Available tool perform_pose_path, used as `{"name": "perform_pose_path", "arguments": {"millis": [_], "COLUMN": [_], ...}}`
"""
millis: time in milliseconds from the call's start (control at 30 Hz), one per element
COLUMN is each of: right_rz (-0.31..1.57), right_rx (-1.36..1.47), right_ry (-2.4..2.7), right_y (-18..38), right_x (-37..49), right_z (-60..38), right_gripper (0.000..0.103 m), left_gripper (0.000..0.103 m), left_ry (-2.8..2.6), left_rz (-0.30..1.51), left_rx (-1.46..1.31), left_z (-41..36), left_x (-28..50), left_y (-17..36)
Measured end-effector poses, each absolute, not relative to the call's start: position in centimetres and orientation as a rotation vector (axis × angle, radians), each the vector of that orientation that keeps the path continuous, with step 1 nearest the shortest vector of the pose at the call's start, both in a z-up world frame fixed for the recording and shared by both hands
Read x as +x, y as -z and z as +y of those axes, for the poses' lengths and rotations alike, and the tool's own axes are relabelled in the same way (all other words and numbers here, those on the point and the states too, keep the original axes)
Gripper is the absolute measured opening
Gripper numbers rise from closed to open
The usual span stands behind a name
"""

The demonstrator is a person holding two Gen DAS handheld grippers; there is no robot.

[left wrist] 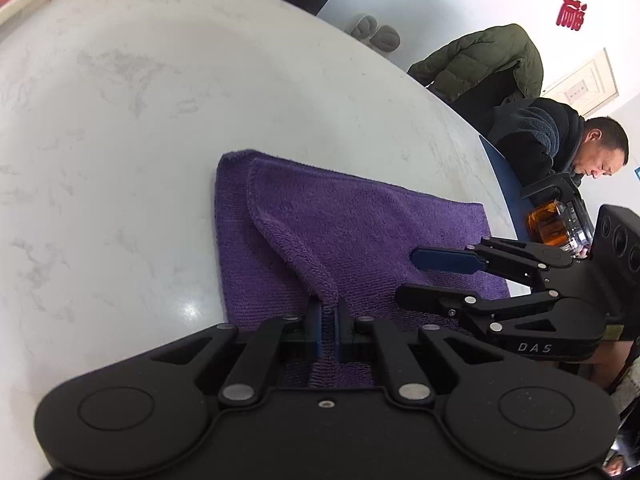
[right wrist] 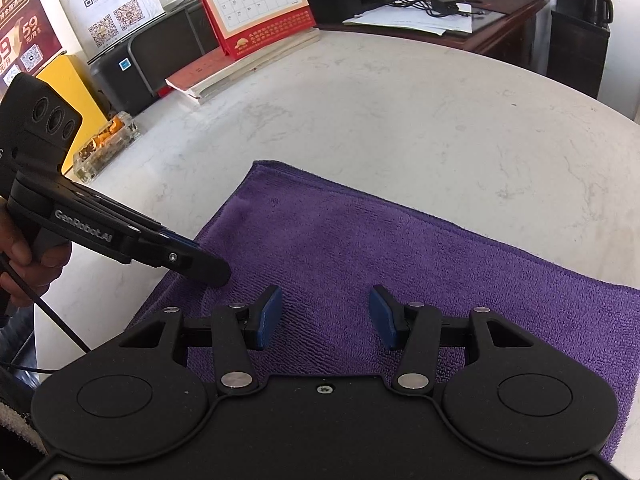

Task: Fold towel

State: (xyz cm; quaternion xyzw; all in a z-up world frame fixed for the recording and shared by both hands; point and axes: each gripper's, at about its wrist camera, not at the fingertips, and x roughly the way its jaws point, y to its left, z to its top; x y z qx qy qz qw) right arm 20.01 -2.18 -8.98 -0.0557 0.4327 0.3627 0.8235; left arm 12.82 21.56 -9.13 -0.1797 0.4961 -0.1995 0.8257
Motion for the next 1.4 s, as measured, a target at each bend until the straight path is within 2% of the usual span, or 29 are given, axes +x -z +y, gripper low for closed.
{"name": "perform_pose_path", "arguments": {"millis": [167,367,400,567,633,967,1400], "right_rz": [0.874,0.764,0.750,0.761,0.792,0.924,1.018], "right_rx": [-0.090,-0.209,-0.237,-0.486,-0.549,-0.764,-0.748], "right_ry": [-0.799,-0.916,-0.939,-1.043,-1.084,-1.253,-1.255], "right_y": [6.5,2.8,2.4,3.6,4.4,7.3,7.0], "right_x": [21.8,25.8,26.5,28.3,28.5,27.9,29.9], "right_z": [-2.7,1.0,1.9,7.1,8.5,12.9,14.2], "right_gripper": [0.048,0.046,0.044,0.020,0.018,0.017,0.011], "left_gripper": [0.004,0.004,0.004,0.004,0.004,0.005,0.003], "left_ry": [0.505,0.590,0.598,0.609,0.613,0.593,0.518], "left_rz": [0.949,0.886,0.881,0.891,0.889,0.956,0.954], "left_rx": [-0.193,-0.044,-0.033,0.003,0.021,-0.016,-0.062], "left_z": [19.7,17.6,17.3,17.0,16.9,17.2,18.3], "left_x": [11.4,10.0,9.8,9.9,9.9,11.4,12.2], "left_y": [7.8,7.4,7.5,7.9,7.8,8.7,9.0]}}
